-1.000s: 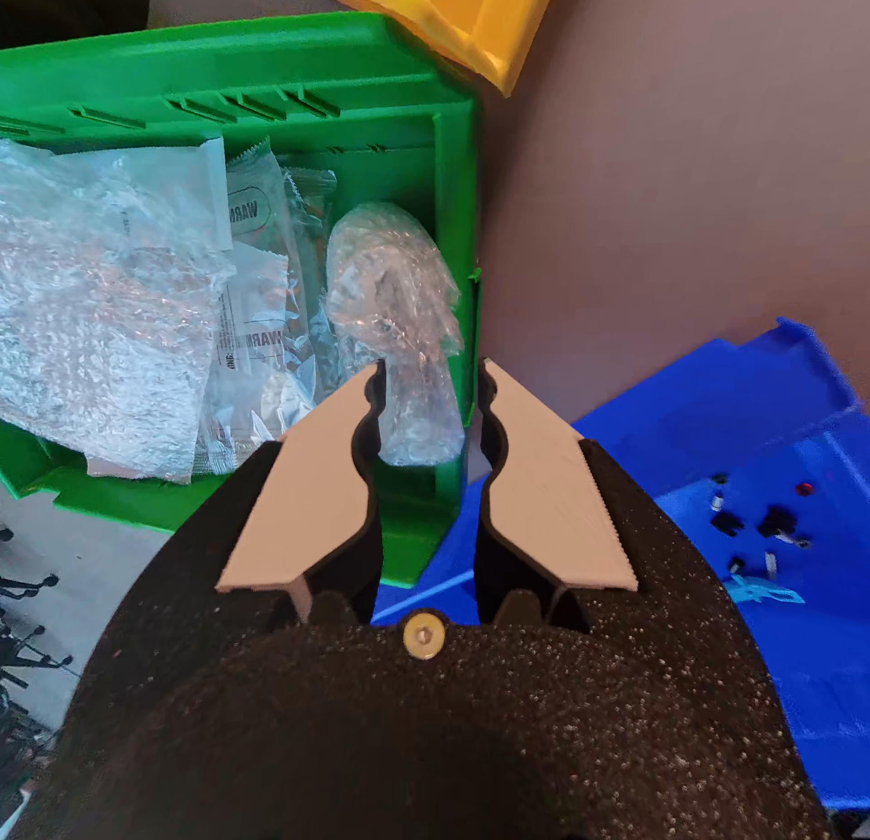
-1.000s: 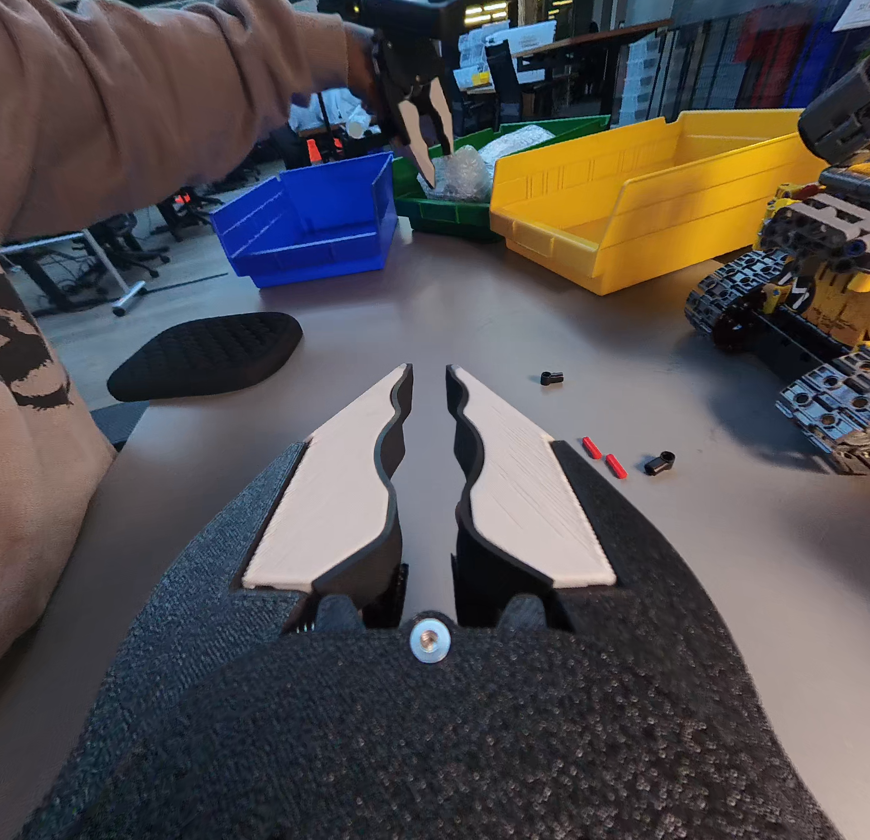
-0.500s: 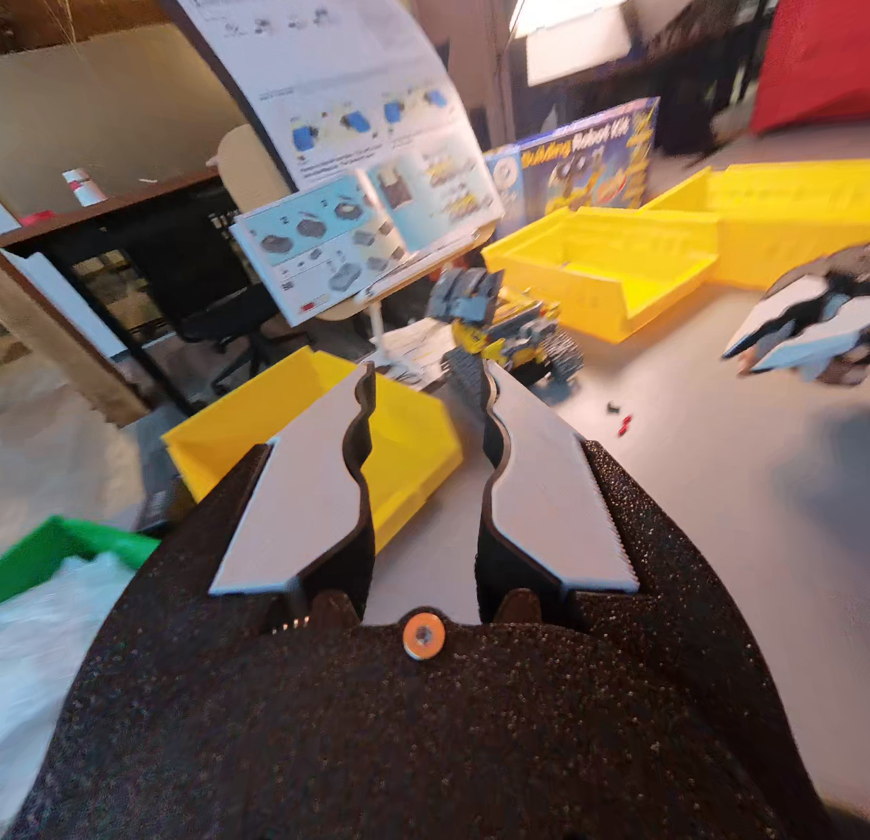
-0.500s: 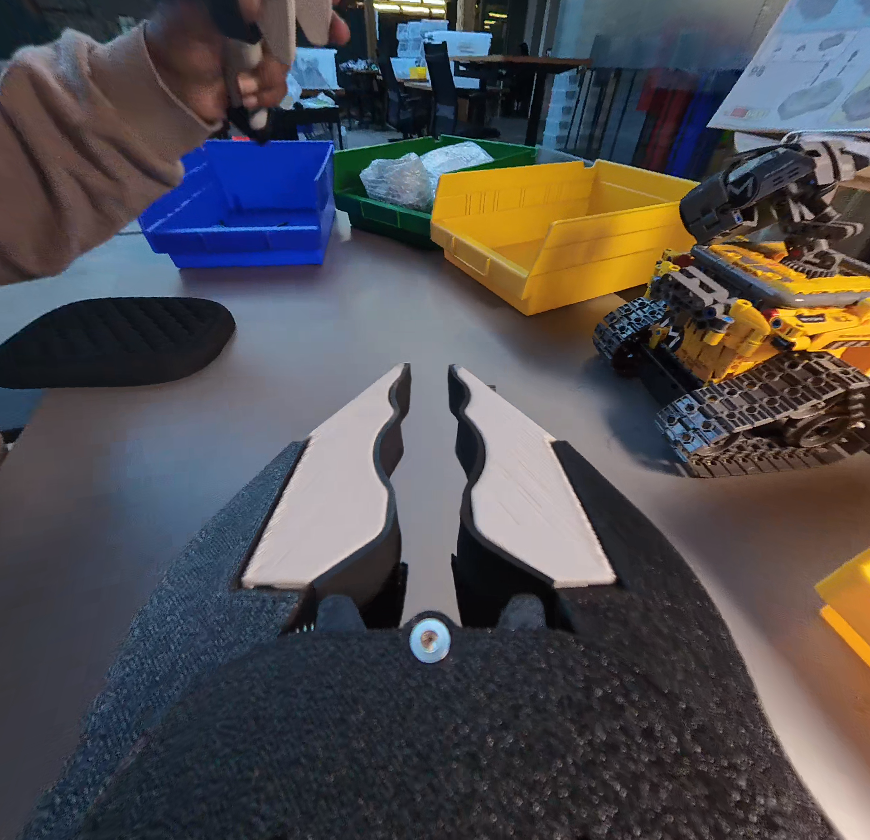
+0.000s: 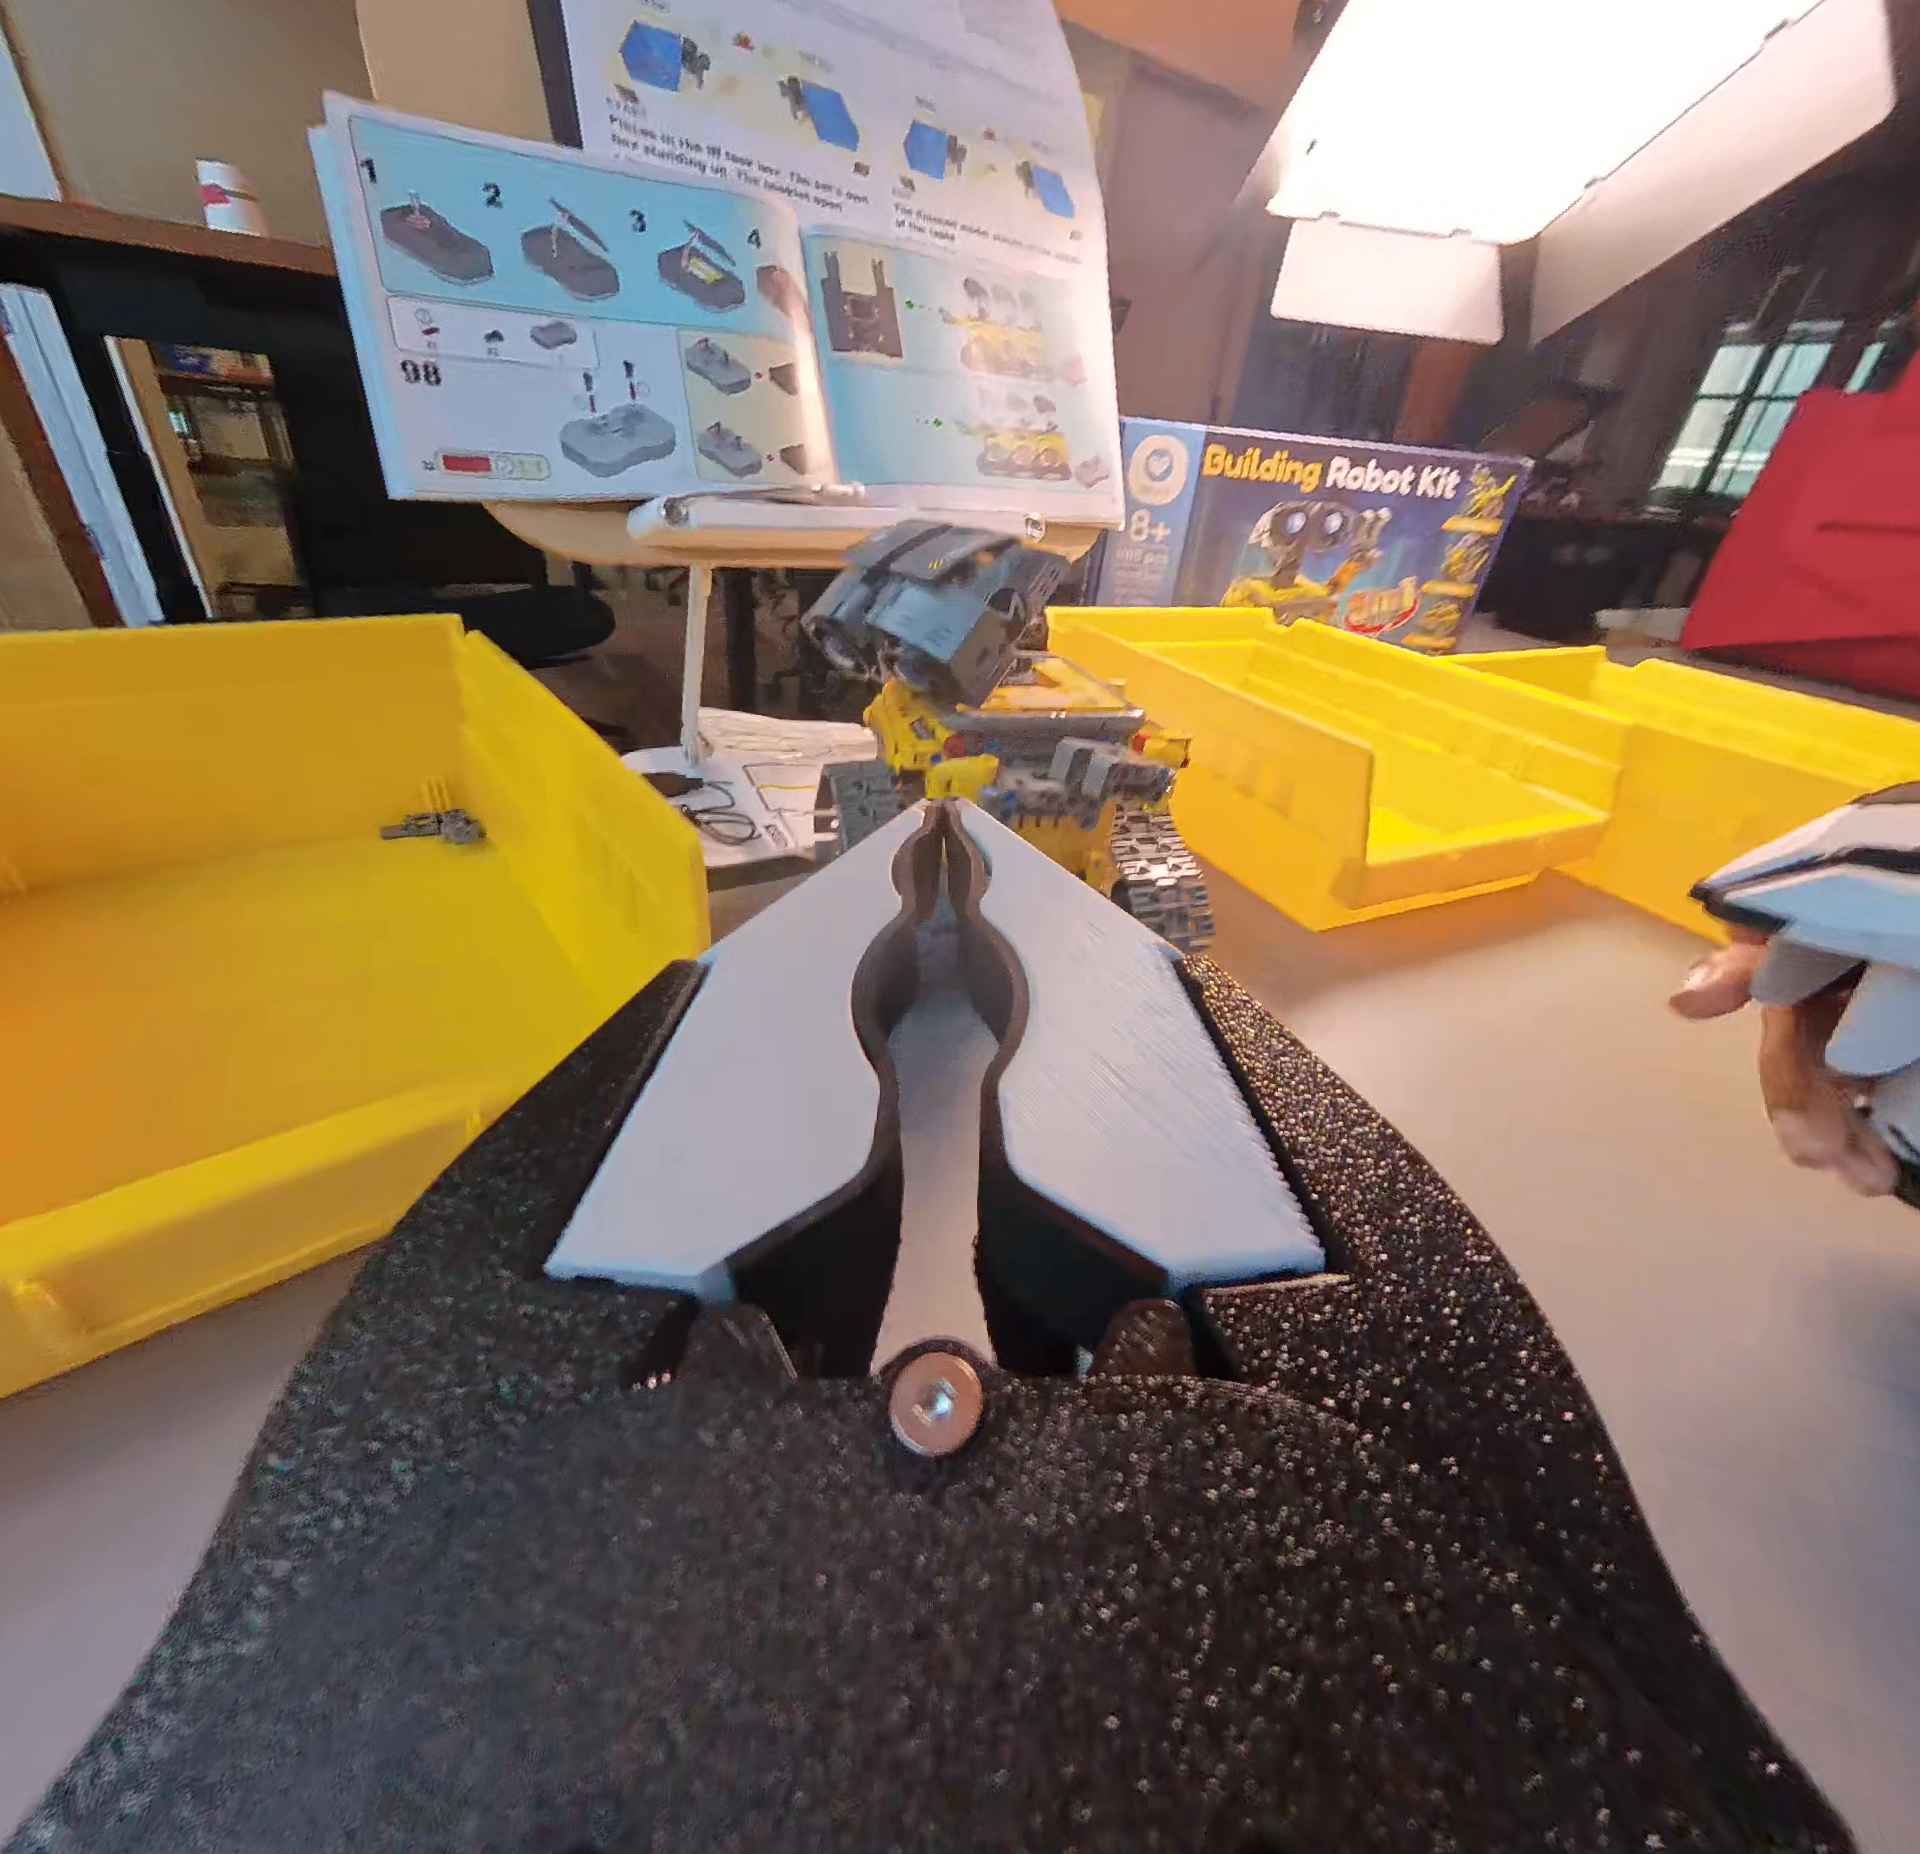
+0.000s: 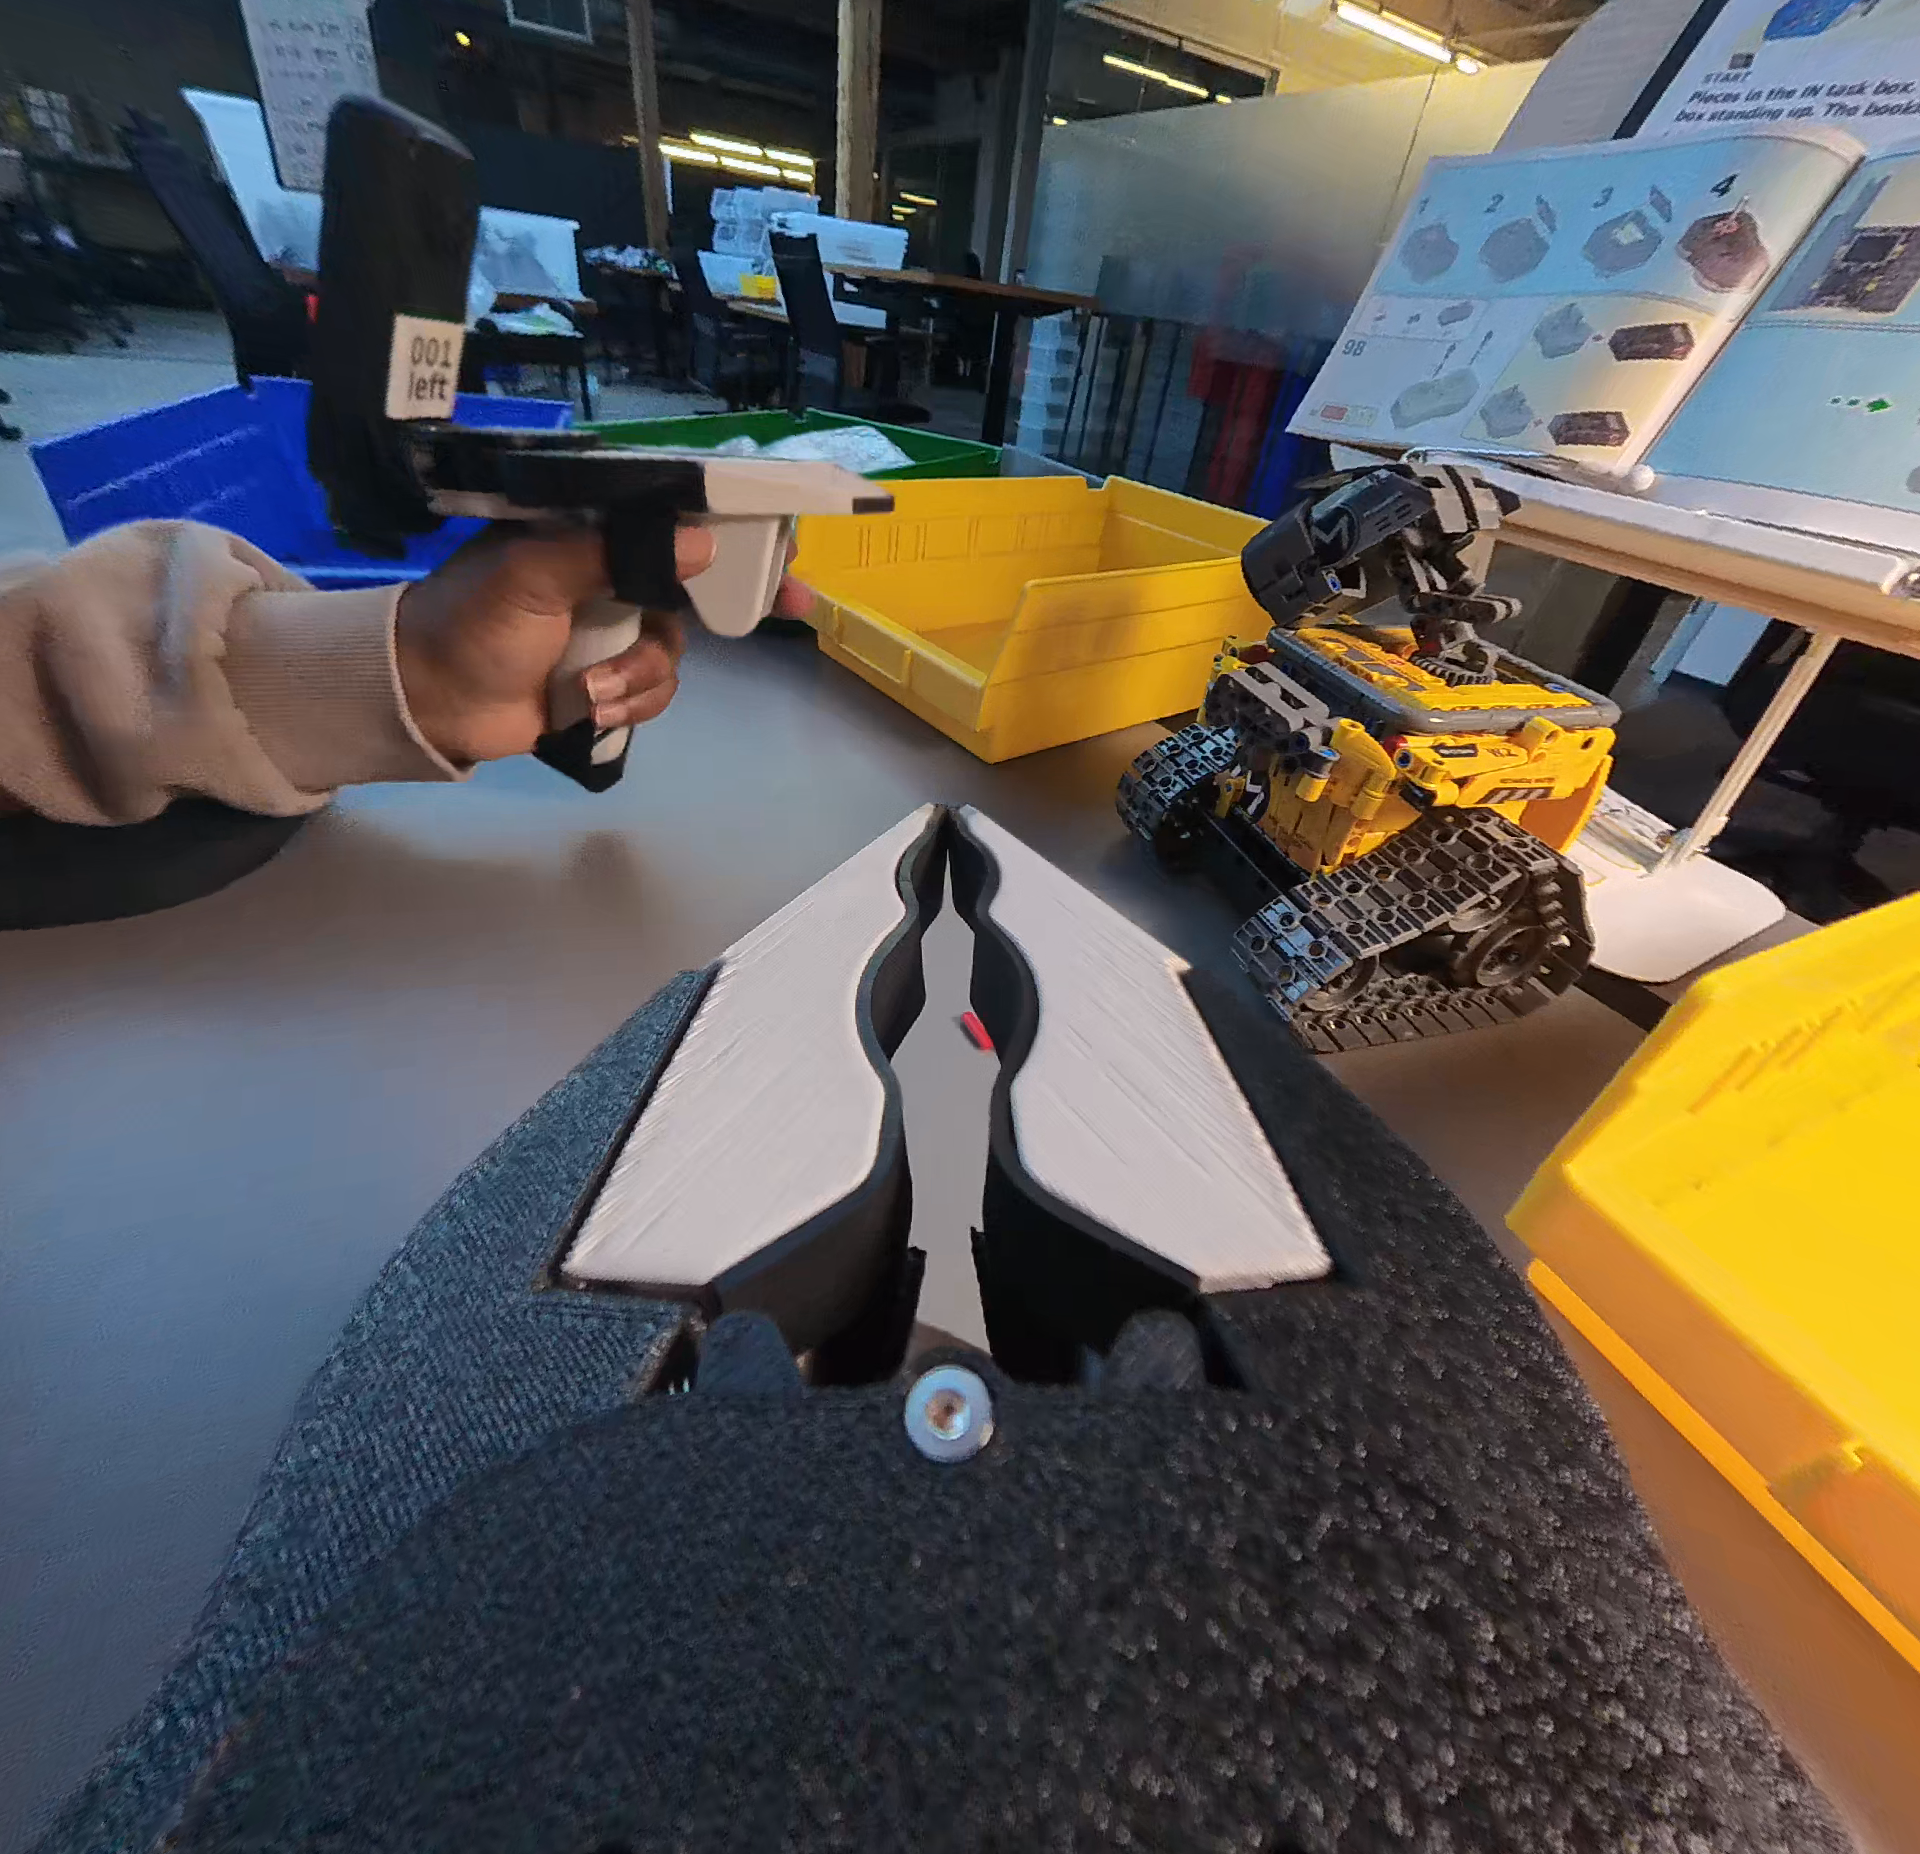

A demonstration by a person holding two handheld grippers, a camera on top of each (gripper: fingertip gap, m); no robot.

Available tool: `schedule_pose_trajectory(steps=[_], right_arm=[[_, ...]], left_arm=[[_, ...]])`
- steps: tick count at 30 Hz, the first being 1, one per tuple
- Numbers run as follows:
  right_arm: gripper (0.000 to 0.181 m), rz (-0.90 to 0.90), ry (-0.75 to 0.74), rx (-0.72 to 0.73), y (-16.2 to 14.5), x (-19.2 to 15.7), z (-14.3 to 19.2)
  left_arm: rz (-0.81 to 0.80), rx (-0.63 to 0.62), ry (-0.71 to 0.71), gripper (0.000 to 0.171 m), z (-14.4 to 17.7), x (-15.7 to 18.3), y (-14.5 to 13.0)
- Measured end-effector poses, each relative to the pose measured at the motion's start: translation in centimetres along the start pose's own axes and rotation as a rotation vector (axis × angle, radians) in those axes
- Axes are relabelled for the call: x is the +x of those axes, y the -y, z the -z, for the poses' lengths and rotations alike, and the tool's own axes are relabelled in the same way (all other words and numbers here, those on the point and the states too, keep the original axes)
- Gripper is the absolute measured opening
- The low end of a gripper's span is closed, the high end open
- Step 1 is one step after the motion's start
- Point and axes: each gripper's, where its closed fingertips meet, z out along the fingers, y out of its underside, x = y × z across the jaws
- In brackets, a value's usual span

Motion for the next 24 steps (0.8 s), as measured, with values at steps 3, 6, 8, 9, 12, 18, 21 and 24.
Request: schedule_pose_trajectory(steps=[3,6,8,9,12,18,21,24], right_arm=[[0.0,-0.004,-0.072,0.013,0.0,1.3,0.2],[0.0,-0.02,-0.179,0.036,0.0,3.5,0.5],[0.0,-0.043,-0.211,0.046,-0.1,4.5,0.7],[0.0,-0.055,-0.219,0.048,-0.2,4.8,0.7],[0.0,-0.061,-0.238,0.033,-1.0,5.7,0.7],[0.013,-0.065,-0.23,0.013,-1.7,5.8,0.4],[0.02,-0.06,-0.237,-0.003,-1.9,5.8,0.3],[0.032,-0.038,-0.248,-0.034,-2.2,5.9,0.2]], left_arm=[[0.025,-0.039,0.012,0.001,0.4,-0.3,-1.6],[0.057,-0.025,0.014,0.006,0.8,-0.5,-1.2],[0.047,-0.016,0.01,0.011,1.0,-0.4,-0.9],[0.041,-0.021,0.0,0.012,1.0,-0.2,-0.9],[0.042,-0.032,-0.043,0.015,1.0,0.6,-1.1],[-0.003,-0.078,-0.073,0.02,0.8,1.4,-2.0],[-0.039,-0.1,-0.059,0.029,0.7,1.4,-2.4],[-0.076,-0.116,-0.053,0.042,0.6,1.5,-2.7]])
